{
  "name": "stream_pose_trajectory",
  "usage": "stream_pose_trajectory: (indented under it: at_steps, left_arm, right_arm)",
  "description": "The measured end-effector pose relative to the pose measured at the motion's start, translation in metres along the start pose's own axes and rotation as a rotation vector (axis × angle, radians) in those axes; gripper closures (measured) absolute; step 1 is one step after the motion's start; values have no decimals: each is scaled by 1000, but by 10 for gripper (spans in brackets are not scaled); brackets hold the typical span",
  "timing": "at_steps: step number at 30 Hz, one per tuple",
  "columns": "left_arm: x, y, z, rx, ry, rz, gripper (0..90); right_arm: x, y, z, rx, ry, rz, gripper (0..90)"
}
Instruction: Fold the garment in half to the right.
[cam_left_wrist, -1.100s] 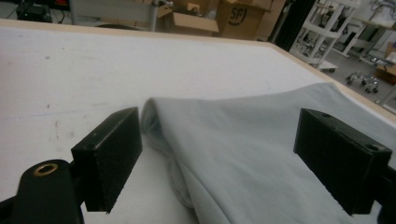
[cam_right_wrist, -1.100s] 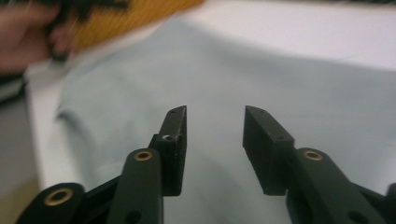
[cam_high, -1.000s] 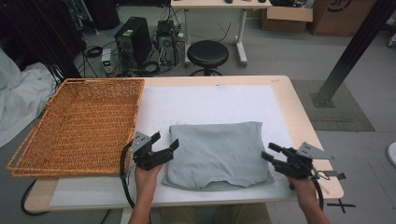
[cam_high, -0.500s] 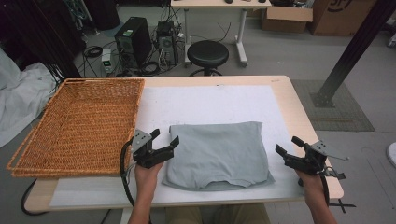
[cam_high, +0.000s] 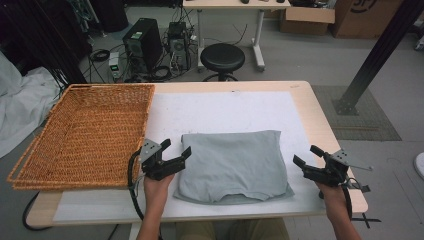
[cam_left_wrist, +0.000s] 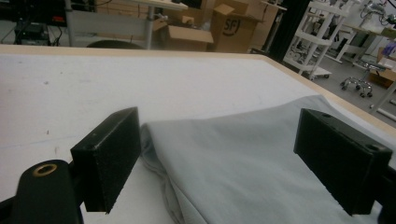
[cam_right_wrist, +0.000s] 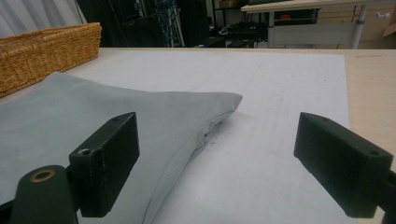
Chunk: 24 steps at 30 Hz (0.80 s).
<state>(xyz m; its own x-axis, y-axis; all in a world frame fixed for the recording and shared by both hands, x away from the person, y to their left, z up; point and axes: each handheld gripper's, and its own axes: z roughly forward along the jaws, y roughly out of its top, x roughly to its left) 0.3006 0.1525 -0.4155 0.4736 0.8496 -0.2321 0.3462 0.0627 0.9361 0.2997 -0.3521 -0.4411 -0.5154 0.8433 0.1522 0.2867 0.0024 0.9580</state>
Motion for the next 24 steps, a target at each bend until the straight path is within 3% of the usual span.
stream_pose_trajectory:
  at_steps: [6,8,13,17,21,24]
  left_arm:
    - [2,0,1,-7,-14,-8,157]
    - [4,1,3,14,-21,-8,157]
    - [8,6,4,14,-95,-31,159]
    - [8,13,5,44,-83,26,159]
    - [6,14,1,43,-63,29,158]
    - [6,11,6,83,-63,3,158]
  right_arm:
    - [3,2,2,4,-1,-6,137]
    - [4,4,1,1,-16,1,137]
    - [6,12,0,3,-61,1,136]
    - [7,13,-1,6,-86,17,136]
    - [9,15,-2,8,-47,-9,136]
    - [7,20,-2,6,-27,-19,135]
